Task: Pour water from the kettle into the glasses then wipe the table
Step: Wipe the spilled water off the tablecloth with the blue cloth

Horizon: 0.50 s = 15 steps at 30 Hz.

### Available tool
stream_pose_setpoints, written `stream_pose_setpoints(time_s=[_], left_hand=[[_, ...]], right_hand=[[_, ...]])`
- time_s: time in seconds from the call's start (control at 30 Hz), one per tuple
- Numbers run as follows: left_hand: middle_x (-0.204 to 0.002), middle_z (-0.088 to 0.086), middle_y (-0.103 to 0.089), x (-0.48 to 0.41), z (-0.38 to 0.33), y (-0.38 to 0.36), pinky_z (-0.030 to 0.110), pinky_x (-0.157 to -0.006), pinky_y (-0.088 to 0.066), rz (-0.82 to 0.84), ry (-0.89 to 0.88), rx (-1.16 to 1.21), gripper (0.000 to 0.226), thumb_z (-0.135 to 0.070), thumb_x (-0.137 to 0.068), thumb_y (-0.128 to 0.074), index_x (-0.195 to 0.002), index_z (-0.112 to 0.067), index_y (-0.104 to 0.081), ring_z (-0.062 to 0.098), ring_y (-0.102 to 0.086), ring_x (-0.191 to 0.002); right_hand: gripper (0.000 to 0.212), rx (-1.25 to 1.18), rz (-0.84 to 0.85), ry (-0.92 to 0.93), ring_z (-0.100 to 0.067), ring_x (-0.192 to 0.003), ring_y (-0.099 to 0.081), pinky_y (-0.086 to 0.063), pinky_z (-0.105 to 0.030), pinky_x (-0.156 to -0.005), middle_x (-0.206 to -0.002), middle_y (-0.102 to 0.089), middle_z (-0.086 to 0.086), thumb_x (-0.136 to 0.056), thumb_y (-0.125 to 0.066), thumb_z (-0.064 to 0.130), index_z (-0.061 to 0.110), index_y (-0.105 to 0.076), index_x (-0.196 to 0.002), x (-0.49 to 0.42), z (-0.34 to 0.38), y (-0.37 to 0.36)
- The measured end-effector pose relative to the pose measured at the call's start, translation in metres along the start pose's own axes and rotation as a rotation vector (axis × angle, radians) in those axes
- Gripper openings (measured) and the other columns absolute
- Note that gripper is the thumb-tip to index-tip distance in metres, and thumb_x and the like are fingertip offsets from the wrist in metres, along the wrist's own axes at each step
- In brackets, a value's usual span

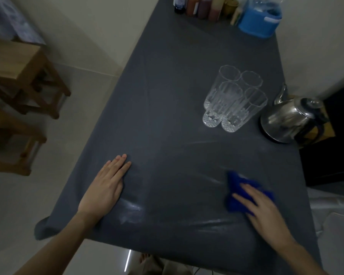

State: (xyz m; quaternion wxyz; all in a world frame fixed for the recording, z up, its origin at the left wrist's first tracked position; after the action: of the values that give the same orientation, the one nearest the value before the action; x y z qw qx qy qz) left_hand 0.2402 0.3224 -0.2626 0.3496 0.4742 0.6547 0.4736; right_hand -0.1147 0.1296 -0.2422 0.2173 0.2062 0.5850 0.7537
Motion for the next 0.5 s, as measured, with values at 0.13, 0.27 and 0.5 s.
stream_pose_setpoints(time_s=[0.13, 0.27, 0.5], left_hand=[[-0.155, 0.006, -0.03, -0.001, 0.0, -0.001, 0.032, -0.121, -0.009, 0.002, -0.006, -0.004, 0.052, -0.024, -0.095, -0.03, -0.144, -0.011, -0.039, 0.02, -0.026, -0.144], [-0.154, 0.007, -0.03, -0.001, 0.0, 0.0, 0.029, -0.121, -0.005, 0.002, -0.003, 0.0, 0.051, -0.024, -0.095, -0.031, -0.144, -0.011, -0.039, 0.02, -0.026, -0.143], [-0.155, 0.004, -0.027, 0.0, -0.001, 0.001, 0.025, -0.12, -0.001, 0.017, 0.001, -0.003, 0.052, -0.027, -0.096, -0.028, -0.146, -0.013, -0.036, 0.017, -0.021, -0.145]], right_hand=[[0.063, -0.024, -0.177, -0.28, -0.031, -0.13, -0.041, -0.022, -0.051, -0.112, -0.141, -0.047, -0.012, -0.078, -0.07, -0.003, 0.026, -0.053, -0.132, 0.001, -0.035, 0.011], [0.057, -0.127, -0.3, -0.395, -0.031, -0.131, -0.039, -0.024, -0.061, -0.11, -0.138, -0.049, -0.014, -0.073, -0.068, -0.015, 0.012, -0.062, -0.123, -0.027, -0.001, -0.003], [0.049, -0.187, -0.179, 0.026, -0.027, -0.127, -0.042, -0.026, -0.05, -0.11, -0.134, -0.056, -0.009, -0.07, -0.068, 0.01, 0.02, -0.066, -0.118, -0.107, 0.18, -0.039]])
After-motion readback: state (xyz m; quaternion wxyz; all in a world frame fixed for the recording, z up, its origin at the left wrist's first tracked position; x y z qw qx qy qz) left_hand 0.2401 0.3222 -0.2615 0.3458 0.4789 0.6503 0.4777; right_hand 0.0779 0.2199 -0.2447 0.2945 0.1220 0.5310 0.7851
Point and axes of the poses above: each hand's wrist, its own x-axis away from the middle knuckle, its own y-axis out of the back of the hand, z = x × y, the point moved 10 cm from there along -x, towards the middle knuckle
